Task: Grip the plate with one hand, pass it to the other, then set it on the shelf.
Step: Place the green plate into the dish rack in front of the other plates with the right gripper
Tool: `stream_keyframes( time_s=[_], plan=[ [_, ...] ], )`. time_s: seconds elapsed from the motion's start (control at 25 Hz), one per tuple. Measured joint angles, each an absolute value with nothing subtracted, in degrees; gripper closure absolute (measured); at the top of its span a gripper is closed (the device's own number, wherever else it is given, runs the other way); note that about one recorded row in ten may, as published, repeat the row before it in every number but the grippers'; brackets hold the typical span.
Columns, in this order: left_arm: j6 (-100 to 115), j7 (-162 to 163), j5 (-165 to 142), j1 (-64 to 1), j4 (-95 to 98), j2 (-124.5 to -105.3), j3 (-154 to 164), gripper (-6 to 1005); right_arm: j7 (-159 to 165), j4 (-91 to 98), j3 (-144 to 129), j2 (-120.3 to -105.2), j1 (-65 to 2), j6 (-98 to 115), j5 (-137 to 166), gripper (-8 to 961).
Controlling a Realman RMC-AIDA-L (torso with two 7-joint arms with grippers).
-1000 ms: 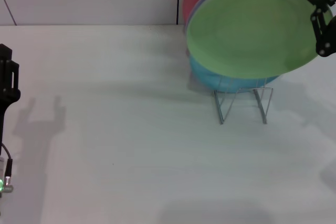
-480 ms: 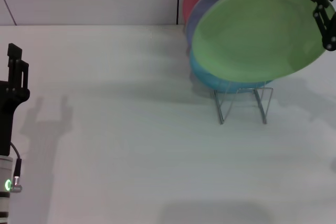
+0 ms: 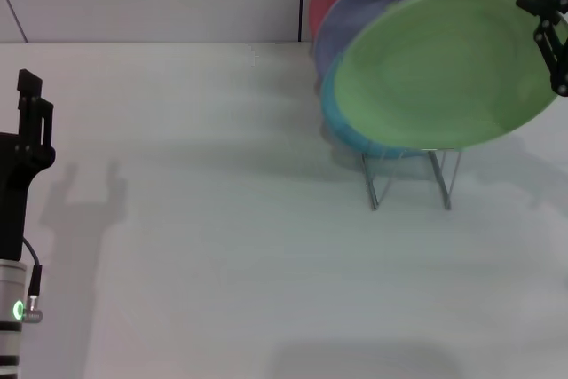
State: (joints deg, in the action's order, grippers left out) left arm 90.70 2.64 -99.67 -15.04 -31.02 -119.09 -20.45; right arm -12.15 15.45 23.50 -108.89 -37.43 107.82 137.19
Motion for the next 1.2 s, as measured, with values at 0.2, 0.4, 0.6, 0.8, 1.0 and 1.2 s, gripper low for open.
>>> stream_keyframes(
  time_s=[0.2,0.4,0.6,0.8,1.0,1.2],
  plan=[
    [90.7,2.6,-99.7,-15.1,-31.2,-119.09,-20.0,426,-12.6,15.5,23.4,-109.18,-37.3,107.8,137.2,919],
    [90.7,2.7,-99.7,-15.0,-31.2,-119.09,-19.7,426,-13.1,15.4,23.4,-109.42,-37.2,106.9,137.2,916],
    [90.7,2.7,-99.7,-14.9,-31.4,-119.09,-19.5,426,-14.4,15.4,23.4,-109.98,-37.2,106.4,137.2,913],
    [90.7,2.7,-99.7,-15.1,-31.5,-119.09,-19.4,426,-15.0,15.5,23.3,-110.35,-37.2,106.2,137.4,910],
    [90.7,2.7,-99.7,-15.1,-31.5,-119.09,-19.2,426,-16.5,15.7,23.3,-111.03,-37.1,105.1,137.2,907],
    [90.8,2.7,-99.7,-15.0,-31.9,-119.03,-19.2,426,-17.1,15.7,23.3,-111.37,-37.0,104.3,137.1,904]
  ],
)
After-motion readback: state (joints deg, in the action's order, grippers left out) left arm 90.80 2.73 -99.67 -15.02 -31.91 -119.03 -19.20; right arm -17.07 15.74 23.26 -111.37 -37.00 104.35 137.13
